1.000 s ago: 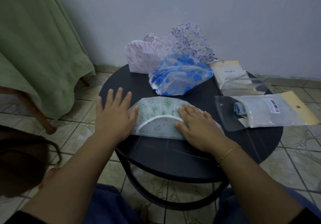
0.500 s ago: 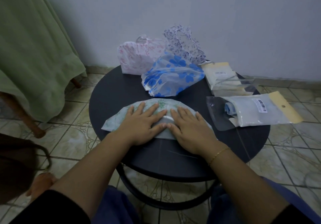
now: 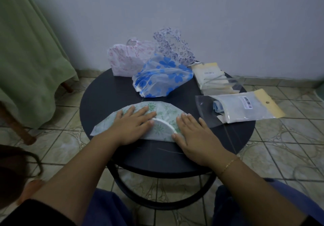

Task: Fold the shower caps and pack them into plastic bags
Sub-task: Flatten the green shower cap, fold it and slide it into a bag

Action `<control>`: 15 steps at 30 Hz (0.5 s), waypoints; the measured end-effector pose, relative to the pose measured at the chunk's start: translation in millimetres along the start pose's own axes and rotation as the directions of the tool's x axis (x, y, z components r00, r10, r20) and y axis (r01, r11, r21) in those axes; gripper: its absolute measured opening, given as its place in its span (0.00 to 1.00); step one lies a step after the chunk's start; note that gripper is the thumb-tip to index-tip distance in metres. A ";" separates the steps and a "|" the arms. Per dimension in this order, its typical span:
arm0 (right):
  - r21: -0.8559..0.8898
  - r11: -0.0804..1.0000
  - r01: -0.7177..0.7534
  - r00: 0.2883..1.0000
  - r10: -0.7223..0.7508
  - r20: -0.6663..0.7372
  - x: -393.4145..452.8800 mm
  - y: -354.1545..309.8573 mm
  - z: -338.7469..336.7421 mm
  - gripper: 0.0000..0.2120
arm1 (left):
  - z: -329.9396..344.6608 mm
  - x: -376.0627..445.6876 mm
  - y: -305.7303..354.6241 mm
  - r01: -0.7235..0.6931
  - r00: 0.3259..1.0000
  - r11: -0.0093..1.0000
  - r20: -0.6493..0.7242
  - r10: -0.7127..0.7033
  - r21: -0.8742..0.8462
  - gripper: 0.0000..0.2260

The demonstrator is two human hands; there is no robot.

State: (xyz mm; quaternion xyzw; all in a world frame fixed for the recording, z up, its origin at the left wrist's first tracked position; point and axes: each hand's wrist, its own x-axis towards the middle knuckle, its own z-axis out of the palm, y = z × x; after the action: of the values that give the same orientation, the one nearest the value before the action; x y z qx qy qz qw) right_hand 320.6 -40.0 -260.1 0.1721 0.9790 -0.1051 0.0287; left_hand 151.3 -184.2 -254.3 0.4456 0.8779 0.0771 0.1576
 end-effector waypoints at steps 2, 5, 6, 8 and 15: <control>-0.065 0.998 0.006 0.996 -0.012 -0.083 0.4 -1.2 -2.4 0.27 | -10.0 -4.6 -3.4 0.060 0.997 0.995 -0.046 -0.064 -0.081 0.18; -0.114 0.993 -0.001 0.969 -0.027 -0.245 6.3 -3.6 -3.3 0.21 | -23.4 -12.5 -17.1 0.197 0.977 0.980 -0.087 -0.197 -0.006 0.18; -0.116 0.993 0.000 0.952 -0.036 -0.305 8.8 -6.3 -3.3 0.18 | -25.1 -14.7 -22.8 0.221 0.971 0.975 -0.093 -0.218 0.019 0.18; -0.112 0.993 -0.035 0.925 -0.010 -0.380 15.8 -9.1 -1.1 0.15 | -26.1 -18.3 -33.6 0.231 0.968 0.973 -0.099 -0.231 -0.020 0.17; -0.017 0.998 -0.061 0.924 0.050 -0.380 47.7 -10.2 2.0 0.20 | -30.3 -30.8 -36.8 0.151 0.975 0.967 -0.128 -0.179 -0.204 0.11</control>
State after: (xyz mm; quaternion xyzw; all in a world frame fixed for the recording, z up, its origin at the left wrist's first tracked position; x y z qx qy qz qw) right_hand 272.3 -34.1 -264.4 0.2162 0.9623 -0.0552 -0.1557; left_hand 130.0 -230.6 -229.6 0.3467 0.9095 0.1808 0.1414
